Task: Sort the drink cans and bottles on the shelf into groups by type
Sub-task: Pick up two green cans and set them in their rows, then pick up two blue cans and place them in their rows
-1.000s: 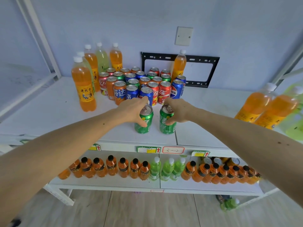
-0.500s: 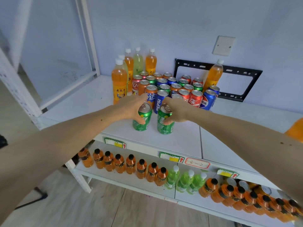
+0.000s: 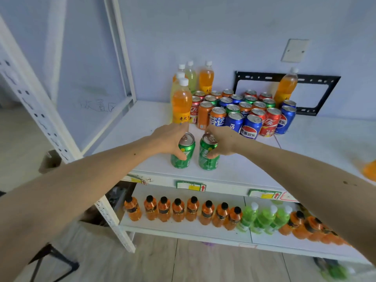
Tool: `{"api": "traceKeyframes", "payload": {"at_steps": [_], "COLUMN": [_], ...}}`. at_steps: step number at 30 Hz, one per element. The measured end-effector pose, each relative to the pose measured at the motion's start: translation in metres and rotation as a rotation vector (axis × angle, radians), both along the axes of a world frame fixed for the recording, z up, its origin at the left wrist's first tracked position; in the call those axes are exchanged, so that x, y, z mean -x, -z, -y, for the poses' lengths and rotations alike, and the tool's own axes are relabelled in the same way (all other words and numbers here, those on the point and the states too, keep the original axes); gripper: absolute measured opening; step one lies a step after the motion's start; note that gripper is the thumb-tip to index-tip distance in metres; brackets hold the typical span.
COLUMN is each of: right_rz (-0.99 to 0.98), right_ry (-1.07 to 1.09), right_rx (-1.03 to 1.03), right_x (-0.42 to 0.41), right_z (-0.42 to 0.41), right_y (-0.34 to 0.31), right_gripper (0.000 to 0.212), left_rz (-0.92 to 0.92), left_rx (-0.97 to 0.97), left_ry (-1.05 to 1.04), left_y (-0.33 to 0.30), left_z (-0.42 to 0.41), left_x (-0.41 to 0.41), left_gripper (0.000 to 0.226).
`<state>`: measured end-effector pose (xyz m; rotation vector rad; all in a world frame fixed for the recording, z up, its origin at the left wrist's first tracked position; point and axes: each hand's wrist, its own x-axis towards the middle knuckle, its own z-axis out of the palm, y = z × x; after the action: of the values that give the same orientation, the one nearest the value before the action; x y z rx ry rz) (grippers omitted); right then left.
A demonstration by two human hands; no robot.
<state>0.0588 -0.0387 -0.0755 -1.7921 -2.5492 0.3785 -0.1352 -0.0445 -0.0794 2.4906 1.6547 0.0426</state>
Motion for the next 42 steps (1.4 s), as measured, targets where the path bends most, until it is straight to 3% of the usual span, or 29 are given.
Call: {"api": "traceKeyframes", "payload": {"at_steps": [10,20,28,31,33,35,42], "right_rz": [-0.059,-0.071,-0.051,-0.07,-0.032,-0.003,0.032], "right_ry": [0.122,0.162,0.344,0.365,0.337,0.28,0.225], "right_rx": [0.027,0.063,-0.128,-0.133,-0.119,-0.097,-0.22], "right_x": [0.016,-0.02,-0.117,-0.137,-0.146,-0.152,-0.161], "right_z": [-0.012,-0.014,-0.057,-0.081,-0.095,-0.108,-0.128], "right_y": [0.017,0.01,-0.006,0.002,0.008,0.014,0.031], "right_gripper": [0.08,0.089,0.078,0.096,0.101,0.102,0.091], "left_rz": [0.049,0.064,0.231,0.129,0.025,-0.081,-0.255], "left_rx": [0.032,0.207,0.045,-0.04,-0.088,-0.131,-0.178], "left_ry": [0.029,0.085,0.153,0.17,0.156,0.136,-0.018], "left_y": [0.024,-0.002,-0.028,-0.015,-0.007,0.001,0.016], "left_z": [-0.023,-0.045,-0.084,-0.109,-0.125,-0.139,-0.157], "left_x": [0.019,0.009,-0.073,-0.113,-0.134,-0.152,-0.188], "left_gripper": [0.074,0.105,0.068,0.072,0.087,0.097,0.096]}}
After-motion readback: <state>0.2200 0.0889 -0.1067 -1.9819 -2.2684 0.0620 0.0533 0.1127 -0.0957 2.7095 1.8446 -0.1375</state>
